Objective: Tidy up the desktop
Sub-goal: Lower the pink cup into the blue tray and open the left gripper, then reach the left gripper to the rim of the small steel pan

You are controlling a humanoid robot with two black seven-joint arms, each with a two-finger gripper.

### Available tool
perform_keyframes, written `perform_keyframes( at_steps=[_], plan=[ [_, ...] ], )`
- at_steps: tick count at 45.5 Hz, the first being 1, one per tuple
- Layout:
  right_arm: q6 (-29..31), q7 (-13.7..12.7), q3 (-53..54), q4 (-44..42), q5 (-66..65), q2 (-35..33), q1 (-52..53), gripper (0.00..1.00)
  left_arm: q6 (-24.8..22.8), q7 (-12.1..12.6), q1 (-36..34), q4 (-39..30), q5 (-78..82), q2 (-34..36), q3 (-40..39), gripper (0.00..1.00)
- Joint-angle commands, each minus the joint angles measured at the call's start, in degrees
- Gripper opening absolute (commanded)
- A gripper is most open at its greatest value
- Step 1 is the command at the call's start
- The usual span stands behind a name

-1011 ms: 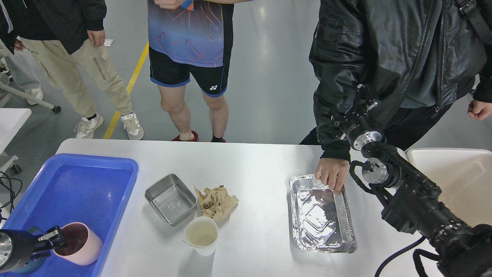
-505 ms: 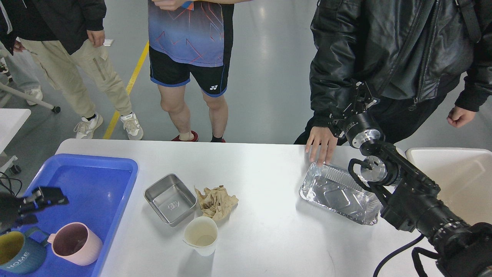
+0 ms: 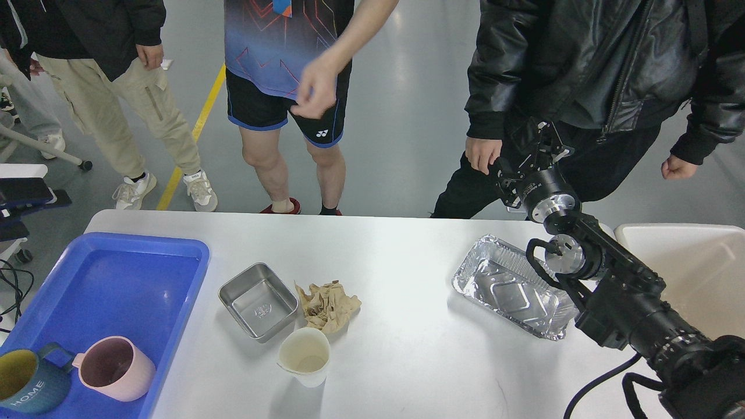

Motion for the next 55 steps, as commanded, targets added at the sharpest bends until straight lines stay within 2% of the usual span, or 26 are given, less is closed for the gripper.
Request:
perform_keyframes(
  at_steps=[1, 12, 18, 21, 25, 30, 36, 45, 55],
  plan=[
    [0.0, 0.01, 0.01, -0.02, 0.0, 0.0, 0.0, 1.0, -0.82, -0.15, 0.11, -0.18, 0.01, 3.1, -2.03, 0.84],
    [-0.18, 0.01, -0.07, -0.02, 0.0, 0.09, 0.0, 1.0, -0.83, -0.68, 0.38, -0.18, -0.08, 3.37, -2.12, 0.84],
    [-0.09, 0.01, 0.01, -0.02, 0.0, 0.09, 0.0, 1.0, 0.05, -0.6, 0.9, 0.17, -0.17, 0.3, -1.68, 0.84],
    [-0.18, 0.01, 0.01, 0.07, 0.0, 0.09, 0.0, 1.0, 1.54, -0.59, 1.87, 0.7, -0.35, -3.3, -1.06, 0.84],
    [-0.18, 0.01, 0.01, -0.02, 0.0, 0.26, 0.0, 1.0, 7.07, -0.51, 4.94, 1.58, -0.61, -9.45, 0.26, 0.84],
    [-0.18, 0.01, 0.01, -0.02, 0.0, 0.44, 0.0, 1.0, 13.75, -0.16, 11.18, 2.72, -0.7, -17.8, 0.34, 0.84],
    [-0.18, 0.01, -0.07, 0.07, 0.0, 0.09, -0.09, 1.0, 19.38, 0.2, 18.82, 6.5, -0.78, -27.29, 0.17, 0.84],
    [-0.18, 0.01, 0.01, 0.07, 0.0, 0.09, -0.26, 1.0, 22.99, 0.11, 26.82, 13.97, -0.87, -38.19, -1.06, 0.84],
    [-0.18, 0.01, 0.01, 0.07, 0.0, 0.09, -0.35, 1.0, 24.13, 0.37, 31.57, 19.59, -1.49, -46.19, -4.31, 0.84]
  ],
)
